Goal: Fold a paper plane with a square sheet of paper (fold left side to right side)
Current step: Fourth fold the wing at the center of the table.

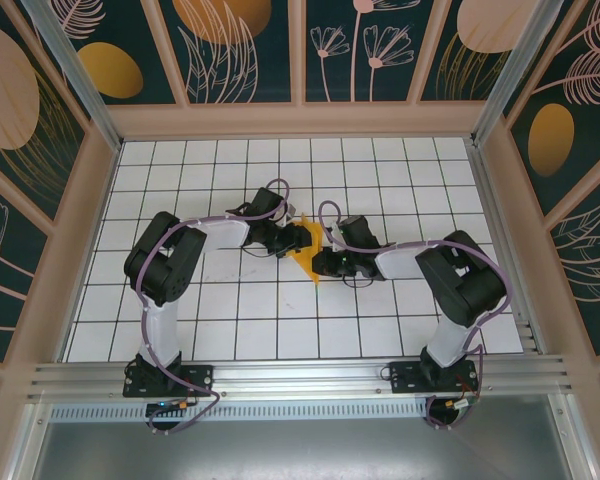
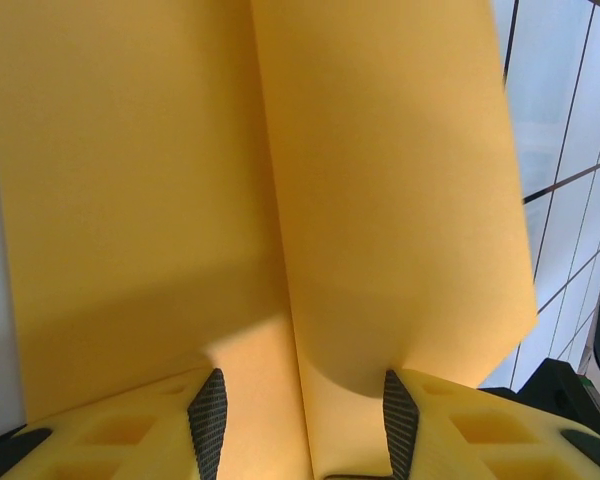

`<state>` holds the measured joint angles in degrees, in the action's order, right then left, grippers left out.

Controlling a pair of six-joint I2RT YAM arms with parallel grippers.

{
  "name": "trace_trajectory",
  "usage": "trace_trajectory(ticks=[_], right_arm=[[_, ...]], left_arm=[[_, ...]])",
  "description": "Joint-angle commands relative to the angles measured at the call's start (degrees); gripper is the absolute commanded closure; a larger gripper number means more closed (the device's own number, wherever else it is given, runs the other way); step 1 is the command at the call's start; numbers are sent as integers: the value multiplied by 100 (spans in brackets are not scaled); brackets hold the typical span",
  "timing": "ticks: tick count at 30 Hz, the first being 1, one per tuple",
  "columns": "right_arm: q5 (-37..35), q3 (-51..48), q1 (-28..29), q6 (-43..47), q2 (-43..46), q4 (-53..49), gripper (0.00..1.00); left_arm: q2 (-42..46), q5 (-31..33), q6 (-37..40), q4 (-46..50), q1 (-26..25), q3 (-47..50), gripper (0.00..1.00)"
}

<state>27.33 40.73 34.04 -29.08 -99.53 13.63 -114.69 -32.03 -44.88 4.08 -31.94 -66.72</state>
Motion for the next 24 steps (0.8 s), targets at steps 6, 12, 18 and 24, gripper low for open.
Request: trace_trajectory(ticks=[6,12,18,24], right_arm=[[103,46,-66,-10,1,64,82],[98,41,-81,-1,39,59,78],[82,62,-106,81,233,-29,72],[24,58,-238,198,532,-271,67]], left_arm=[[-264,355,94,313,-58,-61,52],[-271,377,98,339,-66,-79,52],[-273,397,103,366,-62,-87,52],[-279,408,103,375,-66,-102,53]])
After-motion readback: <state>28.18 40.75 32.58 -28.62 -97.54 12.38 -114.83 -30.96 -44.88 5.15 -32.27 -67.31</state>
